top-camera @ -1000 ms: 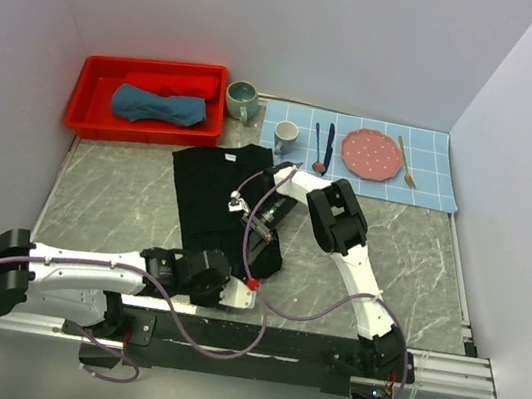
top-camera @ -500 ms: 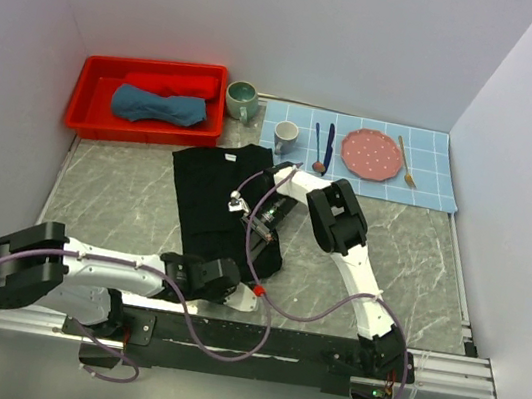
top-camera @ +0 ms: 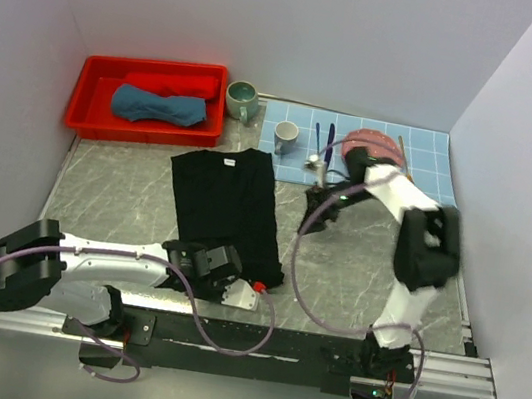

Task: Roll the t-shirts
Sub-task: Roll the T-shirt to the center of the board.

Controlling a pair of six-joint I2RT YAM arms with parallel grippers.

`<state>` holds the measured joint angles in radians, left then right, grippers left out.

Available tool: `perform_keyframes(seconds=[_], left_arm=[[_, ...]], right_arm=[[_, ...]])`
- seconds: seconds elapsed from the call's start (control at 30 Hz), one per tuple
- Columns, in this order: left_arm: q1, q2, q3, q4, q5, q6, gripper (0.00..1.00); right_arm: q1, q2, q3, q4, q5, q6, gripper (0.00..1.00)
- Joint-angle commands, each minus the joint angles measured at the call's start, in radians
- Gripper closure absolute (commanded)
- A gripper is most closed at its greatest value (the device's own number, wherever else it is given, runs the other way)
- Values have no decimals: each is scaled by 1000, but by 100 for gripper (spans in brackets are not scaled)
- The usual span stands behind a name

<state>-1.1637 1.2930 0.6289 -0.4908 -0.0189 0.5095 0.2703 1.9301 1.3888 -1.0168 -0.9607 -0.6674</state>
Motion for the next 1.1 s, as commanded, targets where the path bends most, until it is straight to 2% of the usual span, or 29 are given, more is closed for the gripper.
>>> perform_keyframes(seconds=[0.0,0.03,0.13,0.2,0.3,0.4,0.47,0.5,0.63,0.8,1.07], left_arm=[[73,-1,17,-98,114,-3,99],[82,-7,17,-100,125,0,99],[114,-9,20,-109,163,18,99],[137,-8,29,-123,198,37,99],[179,-30,31,-120,221,46,99],[200,-26,34,-118,229,47,99],[210,-18,40,-115,231,44,99],[220,-9,41,-114,238,46,99],[252,3,64,-129,290,70,99],[321,14,103,-172,367,103,99],[403,37,156,-232,470,161,99]], right_arm=[[4,-376,-238,283,79,-234,0],[16,-451,-380,423,94,-253,0],[125,-676,-595,579,151,-374,0],[217,-793,-674,621,171,-428,0],[288,-932,-865,717,191,-518,0],[372,-1083,-1044,880,198,-580,0],[446,-1143,-1106,1001,217,-586,0],[470,-1148,-1137,1014,232,-577,0],[599,-1111,-1175,1260,358,-445,2],[698,-950,-1173,1466,497,-416,5],[759,-763,-1137,1577,537,-400,8]])
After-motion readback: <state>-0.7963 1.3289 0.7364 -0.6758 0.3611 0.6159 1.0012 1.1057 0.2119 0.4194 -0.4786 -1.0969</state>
